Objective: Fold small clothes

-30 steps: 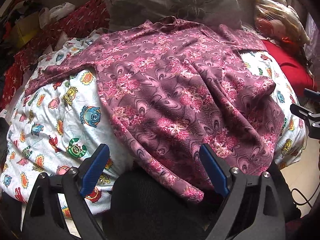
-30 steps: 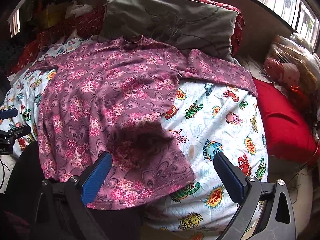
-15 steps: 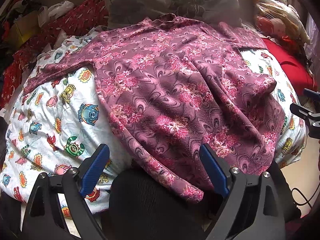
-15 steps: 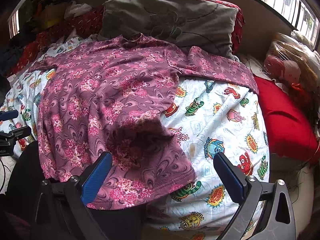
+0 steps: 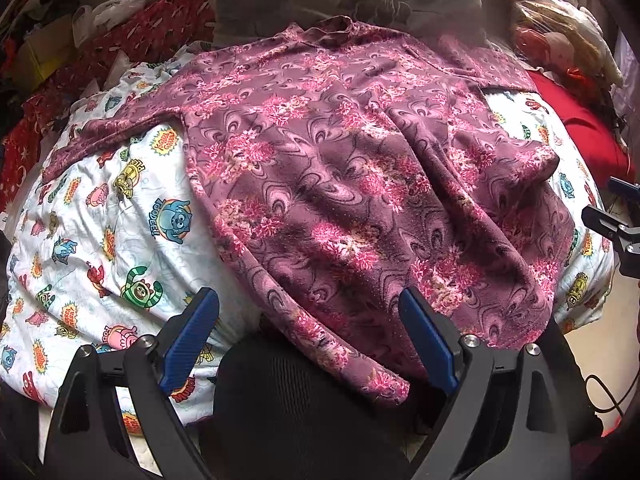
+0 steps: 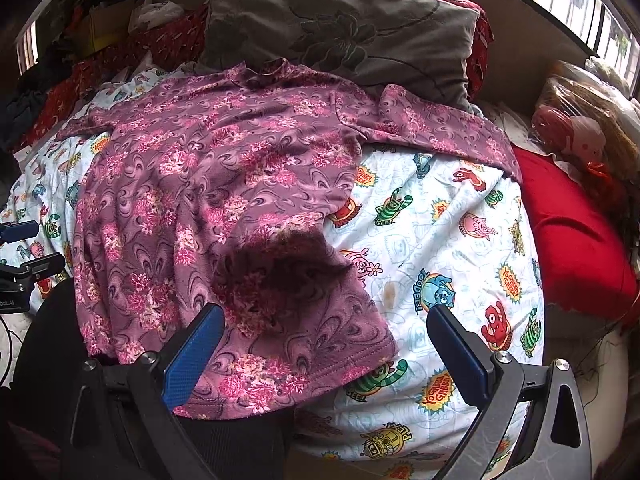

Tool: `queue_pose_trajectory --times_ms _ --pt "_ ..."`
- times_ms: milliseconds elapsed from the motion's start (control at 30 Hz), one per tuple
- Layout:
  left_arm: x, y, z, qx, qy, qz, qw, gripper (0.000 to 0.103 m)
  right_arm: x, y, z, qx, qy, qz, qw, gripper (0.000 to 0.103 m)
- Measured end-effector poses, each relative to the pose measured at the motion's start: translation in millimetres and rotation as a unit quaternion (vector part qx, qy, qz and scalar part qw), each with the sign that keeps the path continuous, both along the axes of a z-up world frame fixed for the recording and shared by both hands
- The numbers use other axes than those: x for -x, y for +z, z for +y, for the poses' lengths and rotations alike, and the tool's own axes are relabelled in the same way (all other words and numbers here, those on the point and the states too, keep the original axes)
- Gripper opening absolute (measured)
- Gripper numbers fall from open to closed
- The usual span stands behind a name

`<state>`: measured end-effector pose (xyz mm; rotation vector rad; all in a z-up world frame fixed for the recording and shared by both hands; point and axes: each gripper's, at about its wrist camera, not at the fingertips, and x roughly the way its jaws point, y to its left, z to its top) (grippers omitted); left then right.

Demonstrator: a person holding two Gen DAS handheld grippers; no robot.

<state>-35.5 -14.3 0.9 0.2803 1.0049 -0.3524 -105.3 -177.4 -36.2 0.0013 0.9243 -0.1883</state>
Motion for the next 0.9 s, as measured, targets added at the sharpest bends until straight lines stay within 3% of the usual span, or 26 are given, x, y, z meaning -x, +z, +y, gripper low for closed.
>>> queue_pose_trajectory --times_ms 400,533,667,767,867,900 --pt "-8 -8 1 -0.003 0.004 0.021 0.9998 0.092 -4 -7 -2 -0.006 -0.002 0.008 1.000 0.101" --pt "-30 -22 19 -0.010 0.042 0.064 0.9970 0.092 -6 -14 -15 -0.019 -0.015 0.017 1.000 0.101" --pt "-49 -41 35 0.005 0.072 0.134 0.9883 0.092 -8 -31 -33 -0.042 -0.039 0.041 0.998 0.100" --pt "-48 -52 24 0.001 0.052 0.159 0.9859 0.092 -12 -51 -45 -0.079 -0.051 0.070 0.993 0.095" --pt "-46 -68 7 0.003 0.031 0.185 0.9822 0.091 -20 -67 -47 -0.112 -0.046 0.095 0.988 0.076" --pt "-46 -72 3 0.009 0.025 0.194 0.9807 0.081 -22 -71 -46 -0.114 -0.043 0.103 0.987 0.074"
